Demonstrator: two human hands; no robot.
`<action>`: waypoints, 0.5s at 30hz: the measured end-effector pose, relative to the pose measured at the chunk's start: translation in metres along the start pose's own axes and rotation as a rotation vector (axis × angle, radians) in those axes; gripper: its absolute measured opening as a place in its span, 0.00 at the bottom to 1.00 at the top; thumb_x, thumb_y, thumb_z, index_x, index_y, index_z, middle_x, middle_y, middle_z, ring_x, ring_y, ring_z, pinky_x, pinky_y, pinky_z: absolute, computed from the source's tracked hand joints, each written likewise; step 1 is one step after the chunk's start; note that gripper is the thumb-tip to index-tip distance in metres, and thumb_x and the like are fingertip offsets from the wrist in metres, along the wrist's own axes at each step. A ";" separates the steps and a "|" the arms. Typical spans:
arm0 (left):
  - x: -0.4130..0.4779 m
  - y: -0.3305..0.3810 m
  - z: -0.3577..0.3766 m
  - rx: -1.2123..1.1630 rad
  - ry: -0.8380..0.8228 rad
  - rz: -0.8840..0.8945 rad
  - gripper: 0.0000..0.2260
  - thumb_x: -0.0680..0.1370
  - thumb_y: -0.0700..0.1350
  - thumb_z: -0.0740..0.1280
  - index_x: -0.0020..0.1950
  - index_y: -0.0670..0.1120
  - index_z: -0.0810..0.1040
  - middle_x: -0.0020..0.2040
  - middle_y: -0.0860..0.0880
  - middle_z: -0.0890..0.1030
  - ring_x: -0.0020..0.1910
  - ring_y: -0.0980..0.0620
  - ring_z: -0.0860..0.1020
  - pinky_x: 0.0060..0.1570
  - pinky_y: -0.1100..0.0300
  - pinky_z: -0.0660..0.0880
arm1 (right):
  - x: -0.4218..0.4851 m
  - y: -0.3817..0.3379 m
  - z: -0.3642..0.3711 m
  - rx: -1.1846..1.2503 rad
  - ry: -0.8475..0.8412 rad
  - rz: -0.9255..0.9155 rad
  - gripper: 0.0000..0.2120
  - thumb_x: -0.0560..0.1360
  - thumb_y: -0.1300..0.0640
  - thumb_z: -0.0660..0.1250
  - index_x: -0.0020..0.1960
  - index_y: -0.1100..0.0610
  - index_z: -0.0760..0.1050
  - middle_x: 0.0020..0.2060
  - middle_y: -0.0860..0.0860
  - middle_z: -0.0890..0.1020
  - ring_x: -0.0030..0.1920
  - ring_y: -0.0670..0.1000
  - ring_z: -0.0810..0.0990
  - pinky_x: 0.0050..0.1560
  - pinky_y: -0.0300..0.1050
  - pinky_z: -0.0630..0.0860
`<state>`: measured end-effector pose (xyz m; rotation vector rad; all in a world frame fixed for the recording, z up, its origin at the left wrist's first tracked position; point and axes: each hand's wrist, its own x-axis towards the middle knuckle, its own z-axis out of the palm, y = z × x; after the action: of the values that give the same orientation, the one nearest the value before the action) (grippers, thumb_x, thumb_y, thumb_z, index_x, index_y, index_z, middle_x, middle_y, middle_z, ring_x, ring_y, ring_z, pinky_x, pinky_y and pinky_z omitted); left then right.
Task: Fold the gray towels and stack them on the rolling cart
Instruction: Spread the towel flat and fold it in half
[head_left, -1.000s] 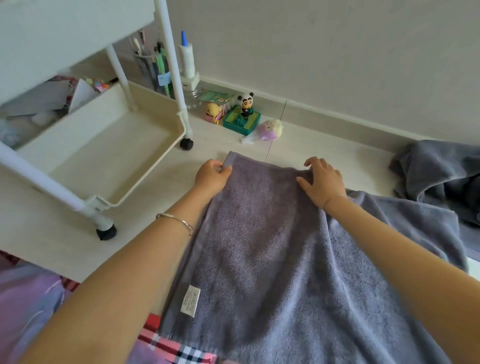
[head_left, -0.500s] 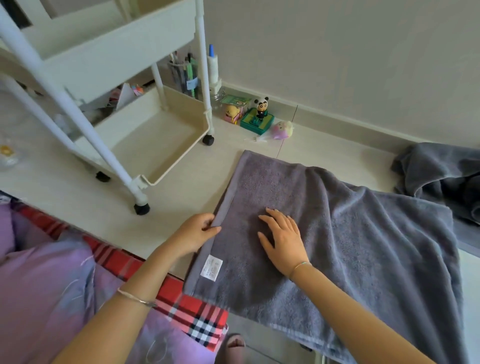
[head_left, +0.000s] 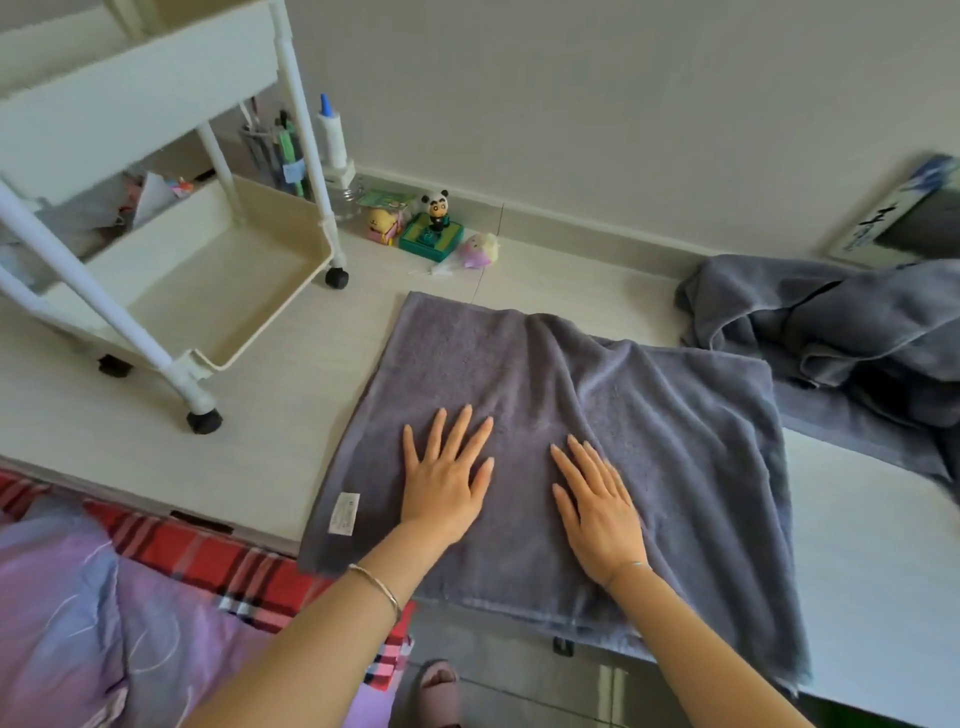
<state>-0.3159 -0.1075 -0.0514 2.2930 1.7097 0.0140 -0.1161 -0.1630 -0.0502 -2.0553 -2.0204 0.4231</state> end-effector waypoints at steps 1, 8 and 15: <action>0.000 0.001 0.003 0.033 0.006 0.003 0.25 0.78 0.58 0.45 0.75 0.56 0.61 0.75 0.51 0.64 0.74 0.43 0.61 0.68 0.33 0.53 | -0.013 0.019 -0.005 -0.050 0.008 0.013 0.25 0.79 0.41 0.43 0.75 0.43 0.52 0.74 0.41 0.51 0.75 0.44 0.47 0.74 0.41 0.39; 0.004 0.001 0.008 0.068 0.068 0.015 0.28 0.78 0.59 0.41 0.76 0.53 0.56 0.77 0.48 0.59 0.76 0.42 0.56 0.69 0.34 0.47 | -0.076 0.110 -0.049 0.019 0.101 0.306 0.27 0.79 0.37 0.45 0.74 0.45 0.59 0.75 0.44 0.57 0.75 0.48 0.54 0.75 0.46 0.50; -0.040 0.087 0.009 -0.111 0.030 0.418 0.31 0.77 0.66 0.35 0.77 0.56 0.52 0.78 0.50 0.52 0.77 0.47 0.48 0.73 0.45 0.37 | -0.084 0.101 -0.078 0.318 0.400 0.352 0.10 0.76 0.55 0.67 0.56 0.55 0.76 0.58 0.50 0.75 0.59 0.53 0.74 0.62 0.47 0.70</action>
<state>-0.2442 -0.1694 -0.0335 2.5278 1.1796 0.2222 0.0055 -0.2460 -0.0104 -2.0869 -1.2814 0.3331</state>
